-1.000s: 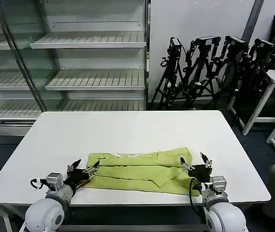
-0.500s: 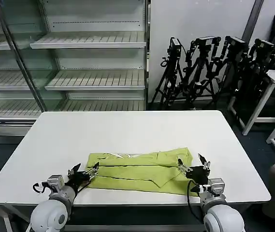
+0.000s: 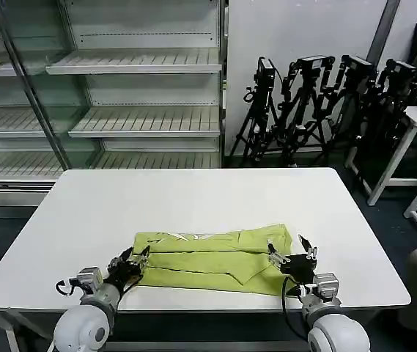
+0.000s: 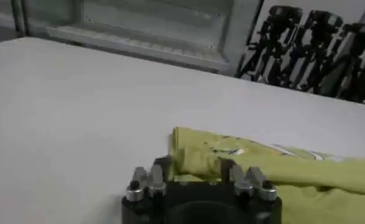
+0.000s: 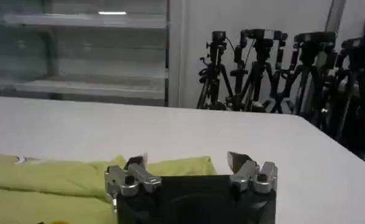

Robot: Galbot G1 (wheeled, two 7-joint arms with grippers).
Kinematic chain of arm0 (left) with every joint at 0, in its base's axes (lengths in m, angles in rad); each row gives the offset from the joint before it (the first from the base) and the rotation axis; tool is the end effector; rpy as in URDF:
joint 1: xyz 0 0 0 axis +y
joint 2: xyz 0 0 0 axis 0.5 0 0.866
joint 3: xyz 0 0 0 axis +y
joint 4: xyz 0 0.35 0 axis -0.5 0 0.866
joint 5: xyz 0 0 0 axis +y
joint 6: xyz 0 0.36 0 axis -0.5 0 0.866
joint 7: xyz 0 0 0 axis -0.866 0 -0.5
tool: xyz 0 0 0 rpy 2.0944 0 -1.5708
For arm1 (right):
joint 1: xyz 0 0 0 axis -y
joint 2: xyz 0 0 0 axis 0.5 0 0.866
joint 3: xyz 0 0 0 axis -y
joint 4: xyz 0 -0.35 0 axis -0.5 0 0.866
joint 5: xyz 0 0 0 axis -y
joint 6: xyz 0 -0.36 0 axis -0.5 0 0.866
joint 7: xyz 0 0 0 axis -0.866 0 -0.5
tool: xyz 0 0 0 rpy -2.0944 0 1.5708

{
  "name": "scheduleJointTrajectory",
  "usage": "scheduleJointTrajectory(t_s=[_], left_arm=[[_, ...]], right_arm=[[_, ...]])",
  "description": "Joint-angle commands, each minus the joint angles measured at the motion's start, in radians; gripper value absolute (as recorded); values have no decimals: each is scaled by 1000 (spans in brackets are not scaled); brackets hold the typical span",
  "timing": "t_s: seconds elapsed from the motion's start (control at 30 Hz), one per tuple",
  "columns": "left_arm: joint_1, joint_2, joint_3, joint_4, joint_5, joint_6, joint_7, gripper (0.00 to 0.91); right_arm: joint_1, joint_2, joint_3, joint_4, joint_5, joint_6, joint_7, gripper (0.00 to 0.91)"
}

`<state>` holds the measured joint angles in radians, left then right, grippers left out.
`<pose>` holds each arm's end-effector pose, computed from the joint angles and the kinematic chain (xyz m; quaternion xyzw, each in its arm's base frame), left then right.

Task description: Fold and organize the clothes.

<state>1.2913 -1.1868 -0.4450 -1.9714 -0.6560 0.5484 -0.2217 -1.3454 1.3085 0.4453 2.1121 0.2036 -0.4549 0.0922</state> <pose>0.2713 0.0544 -0.2779 -0.0456 -0.9642 0.0924 0.2443 0.2455 -0.0194 -0.2482 0.0510 -0.9911 0.0310 0.1191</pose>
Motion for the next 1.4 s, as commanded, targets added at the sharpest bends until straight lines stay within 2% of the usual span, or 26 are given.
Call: scheduleJointTrajectory(t_s=[0.03,0.4,0.57,0.77,0.97,1.0,1.1,1.17,1.2,1.4], left_arm=[[21,-5,7,-23,-5,10,-9,20],[0,2,4,-19,34,7,5,20],[-24,46,-26,-10,129,6,47,20],[-45,199,-134,-15,218,16,96,20],[23,375,-327,19,247,28,192,20],[45,424,-395,33,258,28,216,20],[59,482,-474,44,239,27,238,20],[59,479,-473,10,120,26,227,20],[62,452,-451,-36,41,28,213,20],[17,268,-227,-243,50,28,203,20]], right_arm=[[-3,3,-7,2,-8,-1,-1,907],[0,10,-13,-3,-20,2,-1,907],[-18,2,-8,4,-25,11,-1,907],[-21,-3,-1,9,-25,18,0,907],[-13,-3,-5,4,-24,23,-2,907],[-11,-2,-6,3,-24,23,-3,907],[2,0,-12,-2,-23,24,-4,907],[11,1,-19,-6,-23,23,-4,907],[19,3,-24,-10,-24,22,-4,907],[4,6,-23,0,-32,20,-3,907]])
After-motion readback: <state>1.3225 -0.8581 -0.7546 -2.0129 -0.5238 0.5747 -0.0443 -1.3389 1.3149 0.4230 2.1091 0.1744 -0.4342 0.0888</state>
